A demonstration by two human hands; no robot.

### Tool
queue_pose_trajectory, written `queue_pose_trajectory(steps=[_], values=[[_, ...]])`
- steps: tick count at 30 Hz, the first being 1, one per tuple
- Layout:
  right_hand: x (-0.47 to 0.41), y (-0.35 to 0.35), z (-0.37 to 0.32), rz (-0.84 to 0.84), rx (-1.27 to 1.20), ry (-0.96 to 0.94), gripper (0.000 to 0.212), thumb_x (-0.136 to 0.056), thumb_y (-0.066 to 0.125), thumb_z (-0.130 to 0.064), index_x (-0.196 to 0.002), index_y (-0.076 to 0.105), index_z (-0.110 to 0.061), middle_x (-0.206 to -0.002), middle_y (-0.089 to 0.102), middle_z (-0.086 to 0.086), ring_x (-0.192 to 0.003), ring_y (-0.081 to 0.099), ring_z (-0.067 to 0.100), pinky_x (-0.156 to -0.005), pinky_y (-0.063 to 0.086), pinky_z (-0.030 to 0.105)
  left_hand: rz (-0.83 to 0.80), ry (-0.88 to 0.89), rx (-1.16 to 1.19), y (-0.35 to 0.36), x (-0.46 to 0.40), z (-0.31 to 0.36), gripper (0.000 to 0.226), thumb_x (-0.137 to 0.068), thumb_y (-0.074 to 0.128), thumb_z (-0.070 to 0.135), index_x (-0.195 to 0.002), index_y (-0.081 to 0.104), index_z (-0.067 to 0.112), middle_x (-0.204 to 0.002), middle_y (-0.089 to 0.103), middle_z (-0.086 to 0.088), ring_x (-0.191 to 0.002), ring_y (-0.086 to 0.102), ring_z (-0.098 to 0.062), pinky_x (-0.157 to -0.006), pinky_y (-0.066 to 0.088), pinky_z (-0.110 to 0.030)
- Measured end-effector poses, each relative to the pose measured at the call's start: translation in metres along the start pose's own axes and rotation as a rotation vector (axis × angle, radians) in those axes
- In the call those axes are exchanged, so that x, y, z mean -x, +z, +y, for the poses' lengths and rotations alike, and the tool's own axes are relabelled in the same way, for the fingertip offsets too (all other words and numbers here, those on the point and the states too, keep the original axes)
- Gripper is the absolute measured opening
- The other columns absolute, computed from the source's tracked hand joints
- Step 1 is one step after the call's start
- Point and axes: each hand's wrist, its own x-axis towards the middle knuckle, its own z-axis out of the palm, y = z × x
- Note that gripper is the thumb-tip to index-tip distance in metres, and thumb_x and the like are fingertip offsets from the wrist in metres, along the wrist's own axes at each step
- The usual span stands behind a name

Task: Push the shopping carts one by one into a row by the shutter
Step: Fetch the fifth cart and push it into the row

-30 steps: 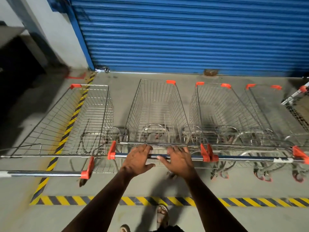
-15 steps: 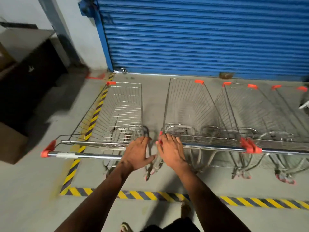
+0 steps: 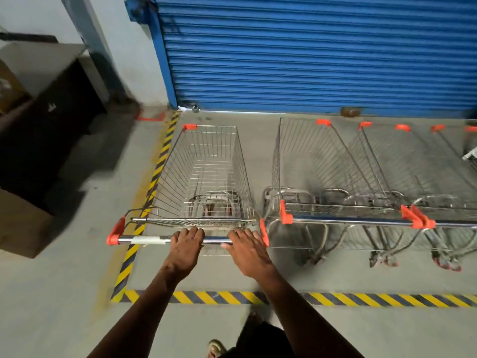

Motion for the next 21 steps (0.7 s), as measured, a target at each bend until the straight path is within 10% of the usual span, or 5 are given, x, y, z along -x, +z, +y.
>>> queue_pose_trajectory(steps=[5,9,21], values=[[-0.022,-0.002,0.014,-0.025,-0.012,0.067,0.054,-0.105,0.031,-0.064,-0.12,0.06,-0.021,-0.115,0.067,0.003,-0.109,0.058,0.027,-0.096,0.045,0.046,-0.103,-0.02,0.045,-0.007,-0.023,0.011,0.027,-0.09,0.033,0.021,-0.11,0.051,0.022,-0.106,0.053,0.0,-0.095,0.05,-0.028,-0.09,0.038,-0.047],[-0.044,-0.005,0.027,-0.052,-0.032,0.111,0.062,-0.103,0.028,-0.07,-0.117,0.063,-0.02,-0.114,0.069,0.005,-0.11,0.06,0.029,-0.096,0.044,0.047,-0.187,-0.026,0.081,-0.017,-0.045,0.019,0.037,-0.085,0.061,0.012,-0.119,0.049,0.02,-0.115,0.052,-0.001,-0.103,0.047,-0.027,-0.097,0.033,-0.046],[-0.07,-0.002,0.047,-0.118,-0.051,0.185,0.076,-0.099,0.025,-0.078,-0.136,0.06,-0.022,-0.131,0.067,0.004,-0.124,0.058,0.027,-0.107,0.041,0.046,0.065,0.018,0.075,0.02,-0.081,0.01,0.013,-0.094,0.062,0.026,-0.105,0.056,0.023,-0.098,0.056,0.001,-0.088,0.052,-0.025,-0.084,0.042,-0.047]])
